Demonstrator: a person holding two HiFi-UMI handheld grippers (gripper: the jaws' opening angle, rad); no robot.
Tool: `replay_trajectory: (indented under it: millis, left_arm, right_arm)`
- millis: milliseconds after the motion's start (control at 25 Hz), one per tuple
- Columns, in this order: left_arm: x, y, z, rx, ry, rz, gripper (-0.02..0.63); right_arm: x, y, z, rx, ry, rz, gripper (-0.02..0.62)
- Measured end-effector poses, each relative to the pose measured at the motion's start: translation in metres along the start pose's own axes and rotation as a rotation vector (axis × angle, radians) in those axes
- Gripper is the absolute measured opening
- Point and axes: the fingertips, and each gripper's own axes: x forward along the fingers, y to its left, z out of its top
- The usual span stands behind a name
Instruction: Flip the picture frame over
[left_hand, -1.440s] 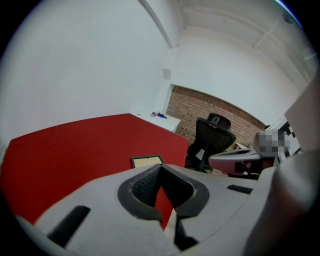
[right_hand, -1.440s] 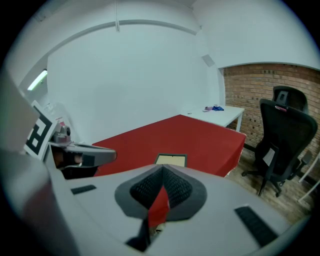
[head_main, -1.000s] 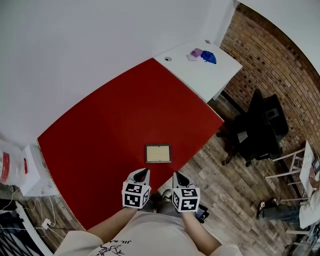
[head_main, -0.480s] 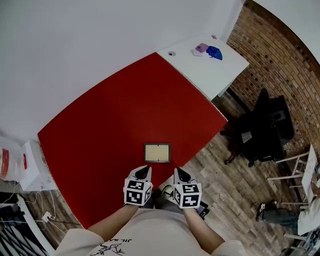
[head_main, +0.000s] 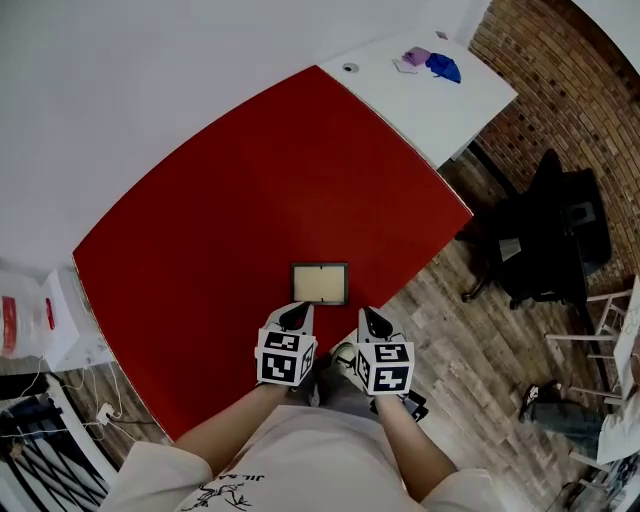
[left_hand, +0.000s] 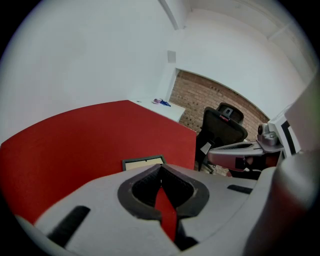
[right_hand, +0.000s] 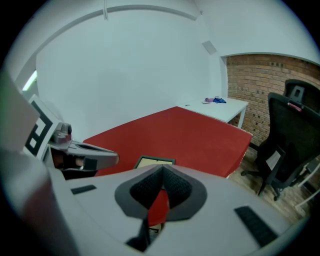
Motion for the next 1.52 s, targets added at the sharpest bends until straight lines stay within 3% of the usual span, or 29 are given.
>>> replay_trajectory:
  millis: [320, 680, 1080, 1360, 1520]
  left_arm:
    - [0.057, -0.007, -0.005, -0.012, 0.075, -0.012, 0.009]
    - [0.111, -0.026, -0.002, -0.03, 0.138, -0.017, 0.1]
    - [0.162, -0.029, -0.019, -0.073, 0.281, 0.08, 0.126]
    - [0.179, -0.034, -0.034, -0.13, 0.324, 0.144, 0.124]
    - [0.184, -0.029, -0.036, -0.112, 0.33, 0.196, 0.114]
  right_arm:
    - [0.03, -0.026, -0.005, 0.009, 0.032, -0.012, 0.005]
    - [0.047, -0.044, -0.024, 0.032, 0.084, 0.001, 0.005]
    - [0.058, -0.083, -0.028, 0.07, 0.093, -0.006, 0.005]
    - [0.062, -0.103, -0.034, 0.085, 0.099, 0.002, 0.005]
    - [0.064, -0.106, -0.037, 0.091, 0.101, 0.012, 0.005]
